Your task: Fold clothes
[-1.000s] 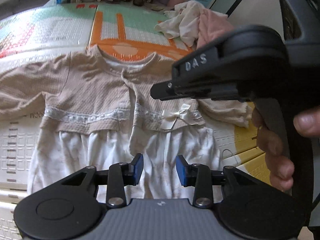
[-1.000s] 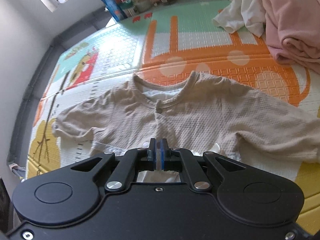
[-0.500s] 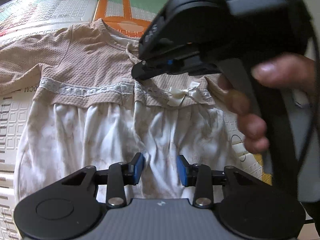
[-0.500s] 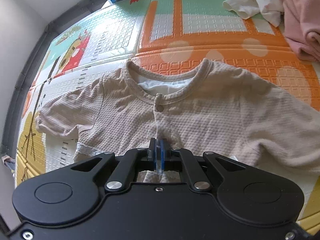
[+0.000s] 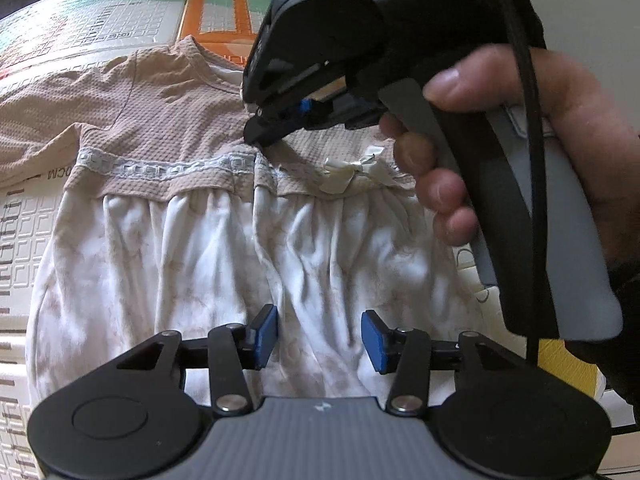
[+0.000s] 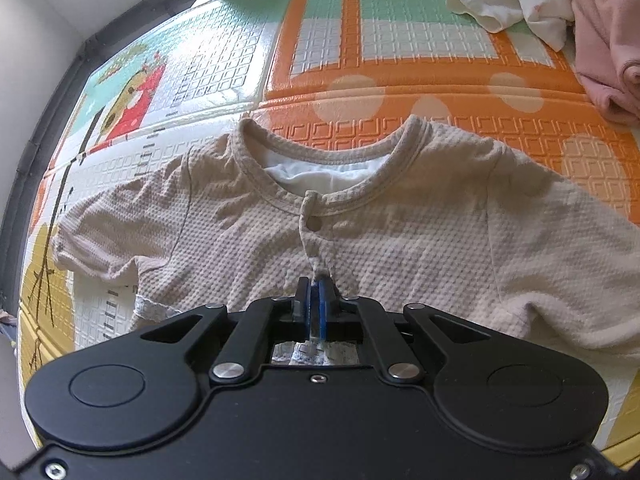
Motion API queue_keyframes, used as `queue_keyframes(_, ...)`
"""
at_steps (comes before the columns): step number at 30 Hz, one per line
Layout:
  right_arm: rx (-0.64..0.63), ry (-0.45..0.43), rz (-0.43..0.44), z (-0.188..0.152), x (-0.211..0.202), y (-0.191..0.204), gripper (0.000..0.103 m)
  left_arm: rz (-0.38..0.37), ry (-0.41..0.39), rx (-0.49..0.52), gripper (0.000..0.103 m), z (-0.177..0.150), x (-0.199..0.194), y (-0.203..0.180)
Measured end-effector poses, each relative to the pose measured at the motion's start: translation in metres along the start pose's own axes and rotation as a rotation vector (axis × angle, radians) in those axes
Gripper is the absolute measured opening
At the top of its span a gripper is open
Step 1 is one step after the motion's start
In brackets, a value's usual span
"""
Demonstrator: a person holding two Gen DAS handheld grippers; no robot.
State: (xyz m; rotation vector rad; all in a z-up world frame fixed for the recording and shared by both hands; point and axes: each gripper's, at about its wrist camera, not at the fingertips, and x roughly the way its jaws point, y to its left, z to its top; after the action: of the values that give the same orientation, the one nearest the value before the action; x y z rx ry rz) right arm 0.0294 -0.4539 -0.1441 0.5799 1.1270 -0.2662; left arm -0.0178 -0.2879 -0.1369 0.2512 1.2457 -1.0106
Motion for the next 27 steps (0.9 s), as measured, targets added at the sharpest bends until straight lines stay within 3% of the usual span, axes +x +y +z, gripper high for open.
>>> queue_keyframes(4,0.021,-0.059,0.043,0.007,-0.015,-0.002,0.008,-0.005,0.000,-0.011,0.048,-0.003,-0.003,-0.001)
queue_keyframes(6,0.026,-0.072,0.048,0.014,-0.020,-0.002,0.021,-0.008,0.000,-0.016,0.048,-0.005,-0.004,-0.002)
queue_keyframes(13,0.003,-0.069,0.004,0.035,-0.016,0.004,0.021,0.022,-0.013,0.004,0.048,-0.015,-0.012,-0.012)
queue_keyframes(21,-0.022,-0.025,-0.045,0.036,0.007,0.013,0.021,0.053,0.011,-0.003,0.048,-0.028,-0.010,-0.012)
queue_keyframes(24,-0.040,-0.014,-0.077,0.033,0.015,0.015,0.018,0.073,0.008,0.001,0.041,-0.032,-0.008,-0.012)
queue_keyframes(27,-0.081,-0.013,-0.100,0.034,0.016,0.019,0.014,0.106,0.011,-0.001,0.026,-0.031,-0.006,-0.011)
